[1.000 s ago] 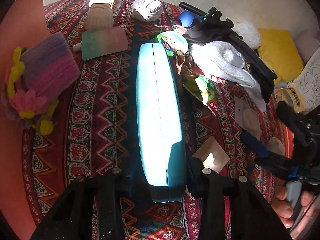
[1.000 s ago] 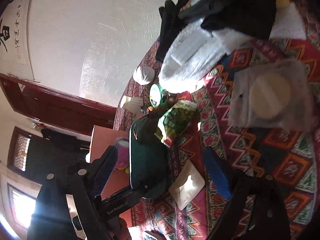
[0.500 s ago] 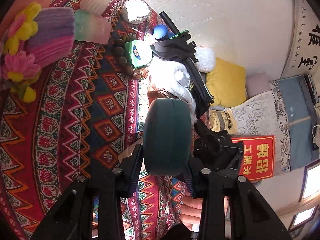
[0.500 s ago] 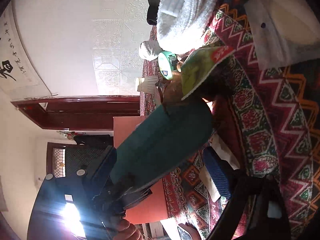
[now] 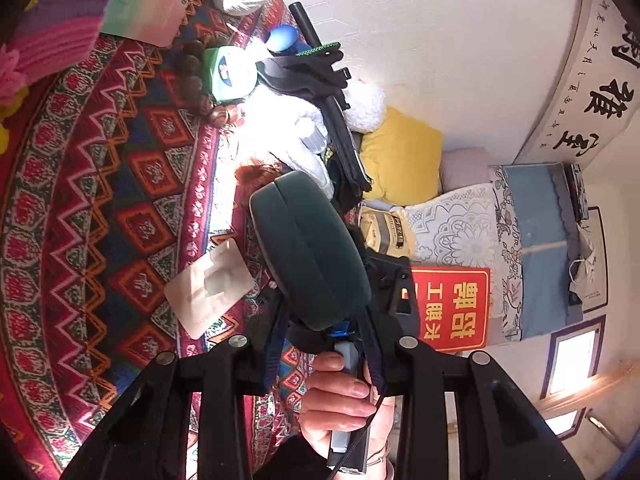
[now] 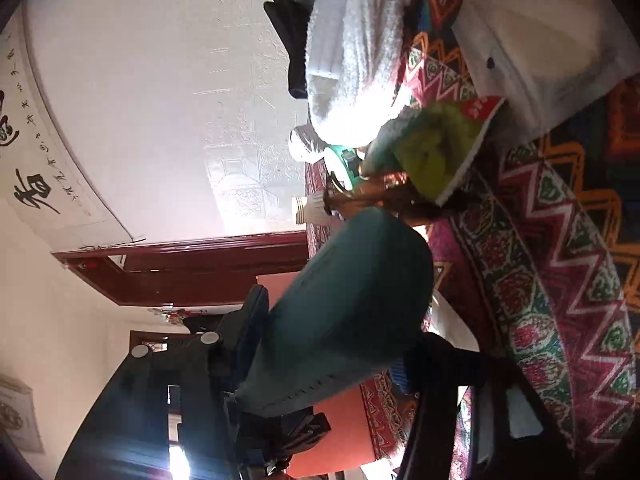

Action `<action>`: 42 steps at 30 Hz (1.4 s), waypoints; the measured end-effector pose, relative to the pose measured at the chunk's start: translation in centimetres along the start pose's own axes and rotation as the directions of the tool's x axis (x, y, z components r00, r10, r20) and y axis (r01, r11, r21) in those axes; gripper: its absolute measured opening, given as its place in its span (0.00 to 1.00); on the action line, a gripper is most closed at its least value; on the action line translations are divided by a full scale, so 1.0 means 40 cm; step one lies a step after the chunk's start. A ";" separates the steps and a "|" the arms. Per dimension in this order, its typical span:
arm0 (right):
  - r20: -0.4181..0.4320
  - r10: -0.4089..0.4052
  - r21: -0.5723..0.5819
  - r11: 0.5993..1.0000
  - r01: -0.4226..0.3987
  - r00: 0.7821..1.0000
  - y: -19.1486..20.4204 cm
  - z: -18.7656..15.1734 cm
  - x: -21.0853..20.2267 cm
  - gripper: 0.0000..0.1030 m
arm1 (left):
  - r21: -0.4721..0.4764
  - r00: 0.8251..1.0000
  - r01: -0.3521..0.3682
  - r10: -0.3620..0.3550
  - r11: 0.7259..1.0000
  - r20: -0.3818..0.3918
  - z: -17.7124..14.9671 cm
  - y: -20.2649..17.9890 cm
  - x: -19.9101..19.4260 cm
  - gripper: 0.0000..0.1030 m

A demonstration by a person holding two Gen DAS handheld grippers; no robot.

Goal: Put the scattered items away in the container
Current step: 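Grasp the teal glasses case with both grippers, then carry the teal glasses case into the box beside the plush toys and release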

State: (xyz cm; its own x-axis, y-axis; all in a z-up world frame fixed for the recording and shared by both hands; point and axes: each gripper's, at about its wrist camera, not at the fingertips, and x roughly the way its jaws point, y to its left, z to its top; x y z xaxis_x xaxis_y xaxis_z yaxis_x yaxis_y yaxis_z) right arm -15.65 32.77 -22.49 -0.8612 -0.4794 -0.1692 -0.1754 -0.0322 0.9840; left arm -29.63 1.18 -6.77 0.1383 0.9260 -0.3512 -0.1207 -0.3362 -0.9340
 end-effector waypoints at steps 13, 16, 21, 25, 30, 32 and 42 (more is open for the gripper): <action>-0.011 0.183 -0.173 0.968 -0.182 0.983 0.239 -0.094 0.032 0.38 | 0.150 0.983 0.070 -0.094 0.986 0.158 -0.030 -0.117 -0.238 0.31; -0.073 0.195 -0.231 0.951 -0.207 0.978 0.328 -0.132 0.103 0.36 | 0.179 0.965 -0.036 -0.013 0.983 0.263 -0.037 -0.143 -0.372 0.35; -0.170 0.028 -0.433 0.896 -0.100 0.985 0.500 -0.208 0.266 0.36 | 0.097 0.810 -0.323 0.222 0.941 0.543 -0.083 -0.139 -0.655 0.67; -0.256 -0.174 -0.608 0.794 -0.019 0.951 0.580 -0.302 0.413 0.36 | -0.009 0.729 -0.314 0.246 0.950 0.639 -0.100 -0.074 -0.805 0.68; -0.259 -0.473 -0.764 0.634 0.121 0.842 0.561 -0.428 0.585 0.36 | -0.085 0.714 -0.312 0.293 0.946 0.636 -0.084 -0.015 -0.847 0.68; -0.124 -0.596 -0.847 0.480 0.228 0.794 0.553 -0.453 0.641 0.36 | -0.100 0.712 -0.327 0.314 0.940 0.629 -0.077 -0.007 -0.842 0.68; 0.307 -0.451 -0.894 0.166 0.417 0.838 0.645 -0.422 0.551 0.83 | -0.082 0.705 -0.454 0.414 0.887 0.576 -0.037 -0.032 -0.751 0.70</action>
State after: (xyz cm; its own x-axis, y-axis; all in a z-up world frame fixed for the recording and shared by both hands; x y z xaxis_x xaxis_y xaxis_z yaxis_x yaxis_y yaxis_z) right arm -31.10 6.59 0.13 -0.7892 -0.1182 -0.6026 0.0385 -0.9889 0.1437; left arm -32.17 -26.46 4.89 -0.5188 0.6127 -0.5962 -0.0891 -0.7324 -0.6750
